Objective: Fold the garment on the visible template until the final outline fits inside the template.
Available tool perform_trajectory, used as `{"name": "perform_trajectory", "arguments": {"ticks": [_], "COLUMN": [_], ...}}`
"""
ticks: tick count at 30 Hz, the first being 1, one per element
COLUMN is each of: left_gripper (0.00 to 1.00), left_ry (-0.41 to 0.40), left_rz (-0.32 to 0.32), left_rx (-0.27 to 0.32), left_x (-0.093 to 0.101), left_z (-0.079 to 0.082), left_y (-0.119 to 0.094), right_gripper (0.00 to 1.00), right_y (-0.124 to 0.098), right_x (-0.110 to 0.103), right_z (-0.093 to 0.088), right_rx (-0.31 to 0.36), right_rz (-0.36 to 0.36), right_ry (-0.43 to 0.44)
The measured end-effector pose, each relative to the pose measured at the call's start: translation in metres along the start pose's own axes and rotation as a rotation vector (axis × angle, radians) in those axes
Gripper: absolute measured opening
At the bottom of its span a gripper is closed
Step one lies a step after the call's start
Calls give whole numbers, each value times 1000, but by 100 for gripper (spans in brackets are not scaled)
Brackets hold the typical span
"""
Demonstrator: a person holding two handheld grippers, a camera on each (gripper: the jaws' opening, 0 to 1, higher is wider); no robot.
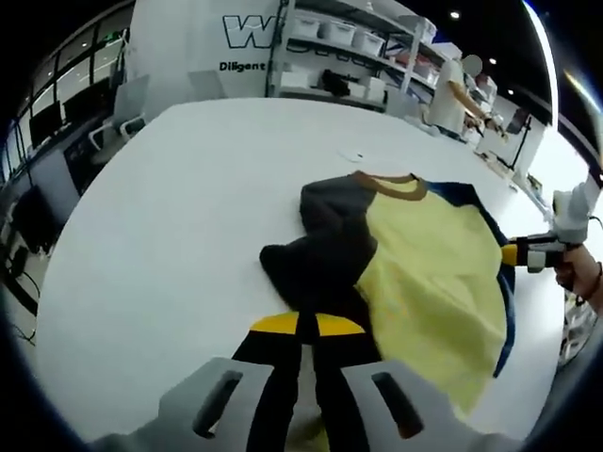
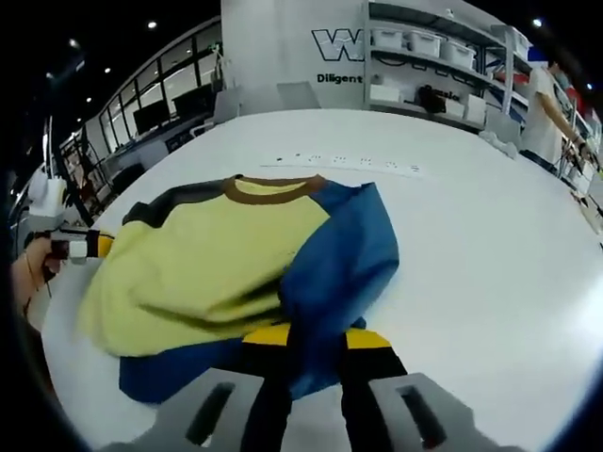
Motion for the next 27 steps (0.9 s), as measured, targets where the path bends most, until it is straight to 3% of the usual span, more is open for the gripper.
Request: {"name": "perform_trajectory", "arguments": {"ticks": [2, 9, 24, 27], "left_gripper": [3, 2, 2, 2], "left_ry": [-40, -39, 98, 75], "left_rz": [0, -26, 96, 96], "left_rx": [-10, -7, 1, 11], "left_x": [-2, -8, -40, -47], "left_z": [0, 1, 10, 13], "left_y": [-1, -15, -33, -35], "right_gripper": [3, 1, 0, 0], "right_y": [-1, -4, -10, -14], "right_x": [1, 8, 16, 21], "right_z": [0, 1, 0, 0], "right_rx": [-2, 2, -25, -33], "right_rz": [0, 11, 52, 73], "right_ry": [-3, 2, -53, -29]}}
Point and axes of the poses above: the point that each gripper's makers call its tool centre point, and the gripper's own axes: y roughly forward along the fingers, x roughly to its right, z roughly out of its top, the point moved 8 cm from there along -y, roughly backward along the fingers, and after that the axes turned 4 degrees about -y, right-handed, at the moved point
